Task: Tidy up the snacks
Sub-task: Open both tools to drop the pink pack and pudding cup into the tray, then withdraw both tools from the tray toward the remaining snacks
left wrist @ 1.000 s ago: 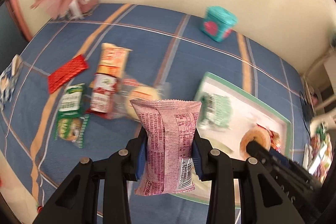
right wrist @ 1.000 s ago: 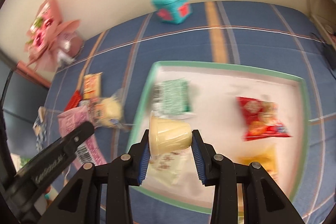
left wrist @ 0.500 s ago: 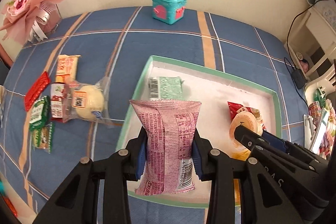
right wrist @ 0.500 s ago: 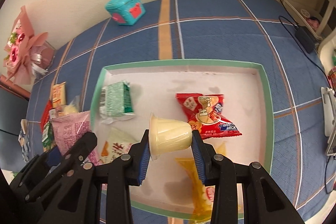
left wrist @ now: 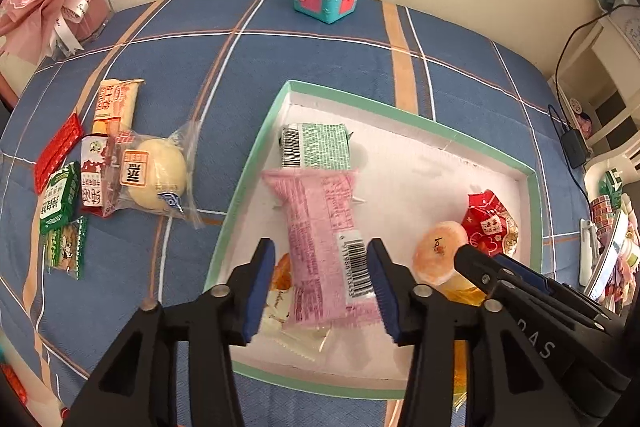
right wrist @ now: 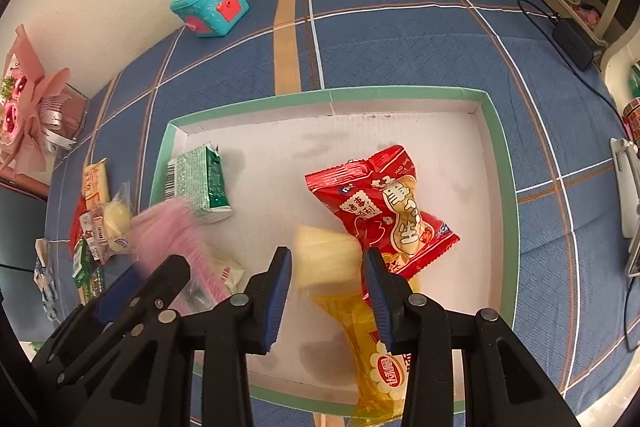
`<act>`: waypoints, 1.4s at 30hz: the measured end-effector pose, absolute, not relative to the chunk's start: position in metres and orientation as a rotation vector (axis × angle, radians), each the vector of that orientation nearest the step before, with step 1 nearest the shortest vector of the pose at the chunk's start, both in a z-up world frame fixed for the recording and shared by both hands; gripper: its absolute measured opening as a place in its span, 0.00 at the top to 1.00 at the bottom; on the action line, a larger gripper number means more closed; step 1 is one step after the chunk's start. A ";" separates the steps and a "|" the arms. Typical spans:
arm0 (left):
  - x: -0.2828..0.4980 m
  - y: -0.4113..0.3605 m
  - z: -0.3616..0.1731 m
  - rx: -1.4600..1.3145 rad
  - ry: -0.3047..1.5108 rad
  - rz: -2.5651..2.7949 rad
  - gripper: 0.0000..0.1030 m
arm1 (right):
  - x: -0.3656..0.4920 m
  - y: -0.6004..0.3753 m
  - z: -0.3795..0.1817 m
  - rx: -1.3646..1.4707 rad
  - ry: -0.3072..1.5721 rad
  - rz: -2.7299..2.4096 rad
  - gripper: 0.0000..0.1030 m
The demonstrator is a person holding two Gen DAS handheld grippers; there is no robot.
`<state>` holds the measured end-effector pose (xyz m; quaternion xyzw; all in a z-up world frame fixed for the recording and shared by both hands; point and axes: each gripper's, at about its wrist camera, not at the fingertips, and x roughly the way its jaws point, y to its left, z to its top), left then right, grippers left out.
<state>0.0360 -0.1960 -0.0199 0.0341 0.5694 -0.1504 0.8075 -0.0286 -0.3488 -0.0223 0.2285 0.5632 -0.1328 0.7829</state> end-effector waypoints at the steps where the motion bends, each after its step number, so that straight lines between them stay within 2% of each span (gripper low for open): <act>1: 0.036 -0.194 -0.019 0.068 1.220 -0.321 0.50 | -0.029 -0.349 -0.022 0.491 1.220 -0.289 0.60; 9: 0.040 -0.177 -0.013 0.036 1.231 -0.297 0.49 | -0.033 -0.348 -0.011 0.477 1.219 -0.317 0.58; 13: 0.044 -0.162 -0.011 0.011 1.238 -0.268 0.46 | -0.034 -0.344 -0.005 0.459 1.224 -0.336 0.46; 15: 0.046 -0.155 -0.011 -0.005 1.245 -0.248 0.34 | -0.034 -0.342 -0.004 0.455 1.229 -0.337 0.43; 18: 0.051 -0.140 -0.012 -0.038 1.252 -0.209 0.34 | -0.033 -0.336 -0.003 0.435 1.239 -0.338 0.36; 25: 0.059 -0.115 -0.015 -0.073 1.262 -0.133 0.30 | -0.027 -0.315 -0.004 0.370 1.266 -0.331 0.33; 42: 0.064 -0.098 -0.019 -0.098 1.276 -0.101 0.30 | -0.019 -0.291 -0.010 0.342 1.294 -0.299 0.33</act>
